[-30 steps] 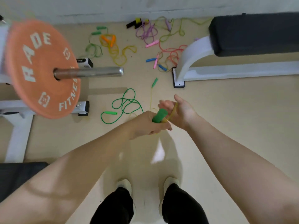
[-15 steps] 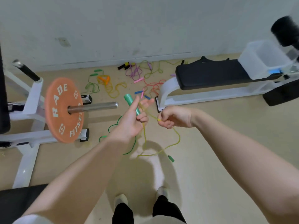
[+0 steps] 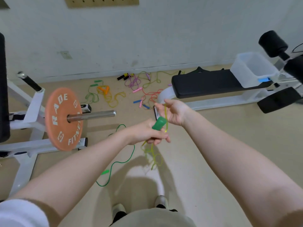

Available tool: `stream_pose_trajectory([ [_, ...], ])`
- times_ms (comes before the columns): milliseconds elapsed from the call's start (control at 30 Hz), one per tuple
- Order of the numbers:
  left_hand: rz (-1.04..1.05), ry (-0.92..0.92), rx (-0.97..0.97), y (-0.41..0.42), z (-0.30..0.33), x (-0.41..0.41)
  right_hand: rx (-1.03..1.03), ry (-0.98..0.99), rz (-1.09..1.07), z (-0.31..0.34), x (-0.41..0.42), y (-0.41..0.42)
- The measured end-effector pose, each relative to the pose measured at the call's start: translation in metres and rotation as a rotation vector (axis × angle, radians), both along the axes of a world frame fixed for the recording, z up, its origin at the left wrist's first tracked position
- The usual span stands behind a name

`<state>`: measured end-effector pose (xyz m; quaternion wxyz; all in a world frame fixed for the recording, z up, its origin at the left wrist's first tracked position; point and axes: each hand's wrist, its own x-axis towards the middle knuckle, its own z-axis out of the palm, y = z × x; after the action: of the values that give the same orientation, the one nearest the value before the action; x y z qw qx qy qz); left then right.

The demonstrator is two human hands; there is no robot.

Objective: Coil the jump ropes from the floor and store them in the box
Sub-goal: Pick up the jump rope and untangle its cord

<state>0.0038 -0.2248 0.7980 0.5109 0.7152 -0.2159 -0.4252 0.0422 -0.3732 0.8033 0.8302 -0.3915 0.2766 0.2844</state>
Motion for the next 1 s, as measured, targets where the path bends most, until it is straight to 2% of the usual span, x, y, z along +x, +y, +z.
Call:
stream_pose_trajectory([
  [67, -0.033, 0.015, 0.133, 0.008, -0.012, -0.004, -0.195, -0.047, -0.015, 0.003, 0.007, -0.006],
  [133, 0.112, 0.076, 0.143, 0.016, -0.023, -0.002, -0.424, -0.181, 0.144, 0.007, 0.007, -0.013],
  [167, 0.233, 0.117, 0.098, 0.019, -0.026, 0.002, -0.465, -0.253, 0.263, 0.011, 0.005, -0.015],
  [267, 0.548, 0.386, -0.187, 0.021, -0.022, 0.018, -0.385, -0.415, 0.655, 0.019, -0.003, -0.015],
  [367, 0.654, 0.657, -0.534, 0.01, -0.001, 0.025, -0.335, -0.476, 0.908, 0.018, -0.011, -0.011],
  [467, 0.776, 0.69, -0.835, 0.002, 0.014, 0.031, -0.418, -0.456, 0.983, 0.009, -0.016, -0.013],
  [567, 0.96, 0.694, -0.954, 0.008, 0.028, 0.041, -0.578, -0.301, 0.969, -0.006, -0.019, -0.018],
  [633, 1.058, 0.625, -0.84, 0.014, 0.032, 0.048, -0.708, -0.228, 1.022, -0.016, -0.022, -0.019],
  [667, 1.078, 0.545, -0.705, 0.017, 0.032, 0.05, -0.766, -0.22, 1.042, -0.019, -0.022, -0.018],
  [733, 0.978, 0.319, -0.386, 0.021, 0.029, 0.048, -0.843, -0.252, 0.963, -0.021, -0.018, -0.011],
  [767, 0.879, 0.231, -0.276, 0.023, 0.029, 0.045, -0.824, -0.263, 0.844, -0.019, -0.013, -0.005],
  [800, 0.773, 0.171, -0.205, 0.026, 0.028, 0.04, -0.734, -0.24, 0.703, -0.015, -0.008, 0.003],
  [867, 0.596, 0.116, -0.117, 0.031, 0.029, 0.027, -0.429, -0.157, 0.523, -0.008, 0.003, 0.02],
  [933, 0.492, 0.115, -0.077, 0.039, 0.027, 0.016, -0.152, -0.104, 0.414, 0.0, 0.009, 0.039],
  [1000, 0.407, 0.14, -0.019, 0.053, 0.023, 0.006, 0.003, -0.077, 0.228, 0.007, 0.014, 0.058],
])
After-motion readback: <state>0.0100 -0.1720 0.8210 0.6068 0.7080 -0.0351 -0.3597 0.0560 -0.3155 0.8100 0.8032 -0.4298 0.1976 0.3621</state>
